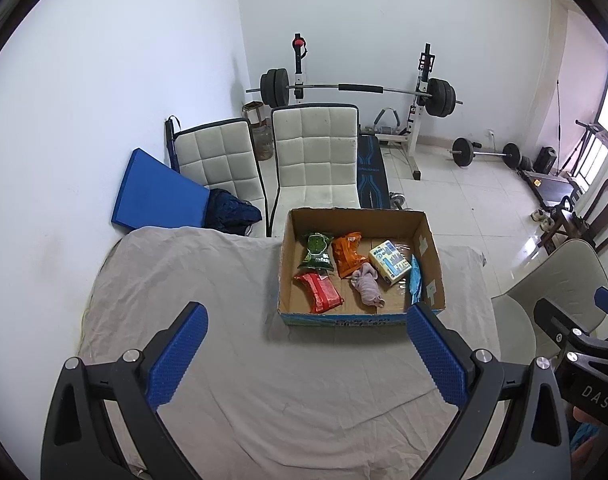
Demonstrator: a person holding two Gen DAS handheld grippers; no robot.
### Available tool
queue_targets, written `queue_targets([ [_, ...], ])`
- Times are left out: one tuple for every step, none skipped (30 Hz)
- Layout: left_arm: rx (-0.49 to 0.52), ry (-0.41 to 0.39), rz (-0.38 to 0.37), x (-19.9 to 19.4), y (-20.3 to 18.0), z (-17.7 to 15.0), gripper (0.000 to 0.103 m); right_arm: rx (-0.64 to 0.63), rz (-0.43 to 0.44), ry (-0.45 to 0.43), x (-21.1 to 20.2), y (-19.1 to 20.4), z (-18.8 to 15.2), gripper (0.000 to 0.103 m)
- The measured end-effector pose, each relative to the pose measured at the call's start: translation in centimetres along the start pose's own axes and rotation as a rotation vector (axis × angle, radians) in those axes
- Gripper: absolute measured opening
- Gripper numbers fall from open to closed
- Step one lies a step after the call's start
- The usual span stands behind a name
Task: Organize soft objects
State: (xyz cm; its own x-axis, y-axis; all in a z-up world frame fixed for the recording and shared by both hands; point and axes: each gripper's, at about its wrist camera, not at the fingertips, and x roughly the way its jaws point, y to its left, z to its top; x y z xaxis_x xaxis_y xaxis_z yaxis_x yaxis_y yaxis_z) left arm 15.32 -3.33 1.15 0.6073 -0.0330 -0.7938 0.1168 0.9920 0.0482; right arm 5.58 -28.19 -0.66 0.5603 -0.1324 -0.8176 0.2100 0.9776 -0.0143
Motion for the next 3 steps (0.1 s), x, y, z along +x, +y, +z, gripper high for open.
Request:
queue_targets([
  [-0.001, 0.000, 0.001, -0.05, -0.05, -0.02, 0.102, 0.000, -0.003, -0.001, -0.04, -0.05, -0.03, 0.103],
  [-0.002, 0.002, -0.002, -0.05, -0.07, -0.02, 0.102, -0.001, -0.003, -0.001, -0.09, 0.00, 0.10, 0.103],
  [-0.001, 0.006, -0.005, 0.01, 0.04, 0.04, 0.102, 0.000, 0.000, -0.001, -0.11, -0.04, 0.07, 0.103],
])
